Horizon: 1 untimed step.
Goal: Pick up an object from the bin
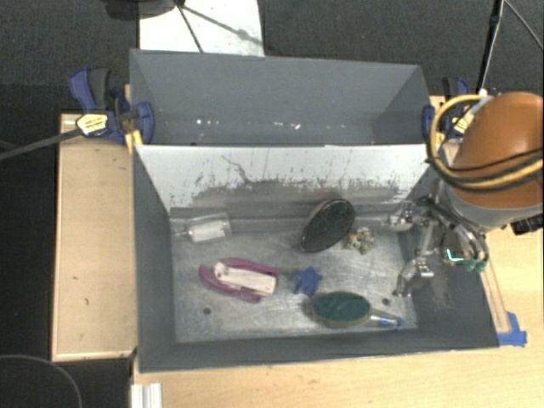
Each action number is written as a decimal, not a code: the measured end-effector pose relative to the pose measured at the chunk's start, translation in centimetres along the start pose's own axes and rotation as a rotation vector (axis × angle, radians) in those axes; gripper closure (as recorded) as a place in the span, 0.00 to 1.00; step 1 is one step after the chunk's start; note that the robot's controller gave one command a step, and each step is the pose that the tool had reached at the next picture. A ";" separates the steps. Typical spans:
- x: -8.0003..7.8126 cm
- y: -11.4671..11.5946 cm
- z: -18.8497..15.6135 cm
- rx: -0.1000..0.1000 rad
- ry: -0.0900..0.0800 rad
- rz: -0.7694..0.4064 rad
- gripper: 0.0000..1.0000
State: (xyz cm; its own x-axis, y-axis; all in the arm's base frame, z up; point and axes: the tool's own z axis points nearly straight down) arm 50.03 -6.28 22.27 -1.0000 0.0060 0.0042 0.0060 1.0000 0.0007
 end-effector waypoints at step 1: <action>1.6 7.9 10.4 -0.003 0.002 0.012 0.00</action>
Offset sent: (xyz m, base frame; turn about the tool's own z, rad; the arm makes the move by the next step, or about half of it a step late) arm -0.0142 0.0752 -0.0999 0.0181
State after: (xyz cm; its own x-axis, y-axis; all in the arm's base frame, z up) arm 48.43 1.67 11.87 -0.9998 0.0180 0.0066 0.0181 0.9998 0.0033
